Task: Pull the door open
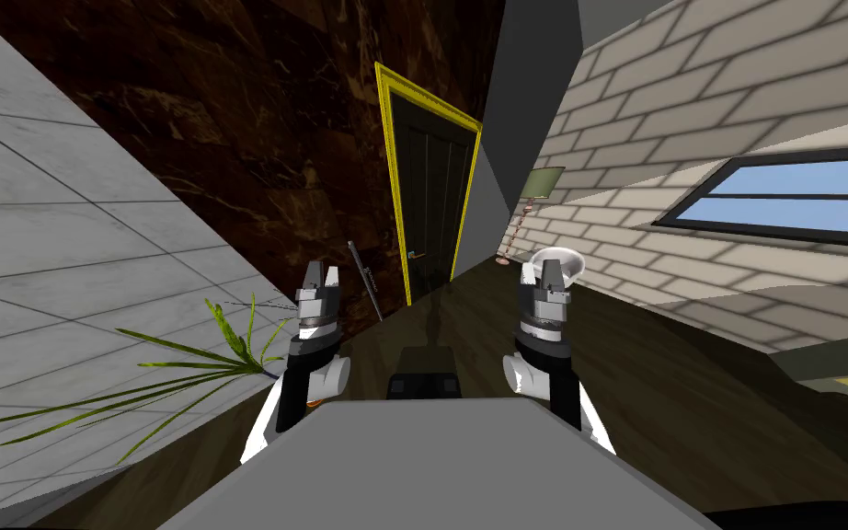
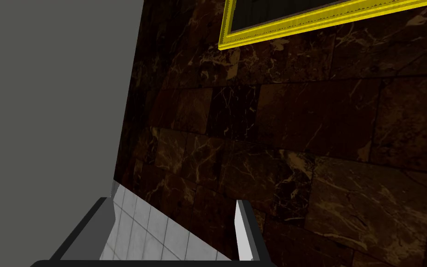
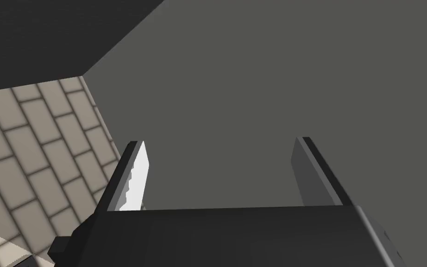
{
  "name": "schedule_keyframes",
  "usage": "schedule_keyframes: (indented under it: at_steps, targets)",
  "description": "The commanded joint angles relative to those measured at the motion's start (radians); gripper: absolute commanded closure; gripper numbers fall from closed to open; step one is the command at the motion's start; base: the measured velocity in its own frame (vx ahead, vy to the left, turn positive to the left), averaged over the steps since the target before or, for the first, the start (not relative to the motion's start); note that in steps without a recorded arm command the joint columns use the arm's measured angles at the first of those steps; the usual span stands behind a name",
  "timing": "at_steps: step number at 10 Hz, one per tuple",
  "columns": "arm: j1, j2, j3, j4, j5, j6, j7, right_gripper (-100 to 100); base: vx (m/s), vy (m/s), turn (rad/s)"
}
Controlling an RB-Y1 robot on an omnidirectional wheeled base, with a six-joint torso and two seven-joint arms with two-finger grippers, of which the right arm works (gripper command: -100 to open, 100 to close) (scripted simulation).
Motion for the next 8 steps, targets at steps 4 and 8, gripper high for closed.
schedule_keyframes:
  at_steps: [4, 8]
  targets:
    - [-0.037, -0.016, -0.005, 0.103, -0.013, -0.01, -0.011, -100, 0.07, -0.019, 0.133]
    - [-0.08, -0.031, -0.012, 0.223, -0.029, -0.023, -0.025, -100, 0.094, -0.025, 0.148]
